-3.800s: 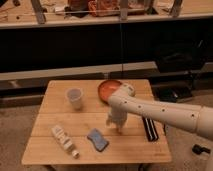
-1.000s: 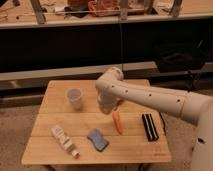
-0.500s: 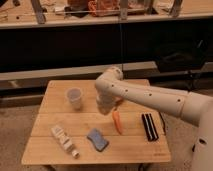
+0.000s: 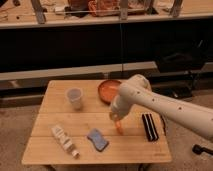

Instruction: Place the pepper in the ceramic cup

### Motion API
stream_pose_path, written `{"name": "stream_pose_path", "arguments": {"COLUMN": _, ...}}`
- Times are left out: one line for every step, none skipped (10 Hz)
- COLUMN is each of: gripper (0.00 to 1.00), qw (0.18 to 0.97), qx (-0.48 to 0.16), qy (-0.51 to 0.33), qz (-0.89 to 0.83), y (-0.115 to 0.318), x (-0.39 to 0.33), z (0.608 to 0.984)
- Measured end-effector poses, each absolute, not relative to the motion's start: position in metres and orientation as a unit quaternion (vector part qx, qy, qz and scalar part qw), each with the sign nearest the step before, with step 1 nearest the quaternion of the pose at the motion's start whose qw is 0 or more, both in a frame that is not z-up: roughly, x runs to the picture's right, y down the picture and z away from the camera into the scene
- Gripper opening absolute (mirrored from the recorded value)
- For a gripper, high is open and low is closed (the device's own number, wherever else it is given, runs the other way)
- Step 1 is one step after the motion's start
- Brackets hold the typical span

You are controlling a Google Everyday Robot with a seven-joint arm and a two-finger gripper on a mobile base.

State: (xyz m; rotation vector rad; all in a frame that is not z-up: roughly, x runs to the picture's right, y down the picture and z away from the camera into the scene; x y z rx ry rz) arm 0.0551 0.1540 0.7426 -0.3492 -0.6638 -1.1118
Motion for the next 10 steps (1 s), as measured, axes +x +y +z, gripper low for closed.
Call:
{"name": "stream_pose_path", "arguments": {"gripper": 0.80, "qw": 0.771, "qx": -0.157, "qy": -0.320, "qz": -0.528, "y": 0.162, "x": 0.060, "z": 0.744}}
{"name": "stream_pose_path", "arguments": {"gripper": 0.80, "qw": 0.758, "qx": -0.157, "qy": -0.330, "qz": -0.541, "y": 0.169, "x": 0.060, "z": 0.748}}
{"name": "stream_pose_path", "arguments": {"gripper": 0.80, "qw": 0.749, "qx": -0.164, "qy": -0.334, "qz": -0.547, "y": 0.174, "x": 0.064, "z": 0.752}}
{"name": "stream_pose_path", "arguments": {"gripper": 0.80, "qw": 0.740, "qx": -0.177, "qy": -0.333, "qz": -0.557, "y": 0.175, "x": 0.071, "z": 0.757}}
{"name": "stream_pose_path", "arguments": {"gripper": 0.80, "qw": 0.732, "qx": -0.188, "qy": -0.331, "qz": -0.566, "y": 0.174, "x": 0.073, "z": 0.762}}
{"name": "stream_pose_path", "arguments": {"gripper": 0.80, "qw": 0.723, "qx": -0.195, "qy": -0.329, "qz": -0.576, "y": 0.173, "x": 0.078, "z": 0.766}}
{"name": "stream_pose_path", "arguments": {"gripper": 0.80, "qw": 0.718, "qx": -0.198, "qy": -0.327, "qz": -0.582, "y": 0.172, "x": 0.085, "z": 0.767}}
{"name": "stream_pose_path", "arguments": {"gripper": 0.80, "qw": 0.709, "qx": -0.205, "qy": -0.327, "qz": -0.590, "y": 0.173, "x": 0.098, "z": 0.770}}
{"name": "stream_pose_path", "arguments": {"gripper": 0.80, "qw": 0.700, "qx": -0.211, "qy": -0.328, "qz": -0.598, "y": 0.175, "x": 0.107, "z": 0.772}}
{"name": "stream_pose_path", "arguments": {"gripper": 0.80, "qw": 0.690, "qx": -0.215, "qy": -0.329, "qz": -0.607, "y": 0.177, "x": 0.114, "z": 0.777}}
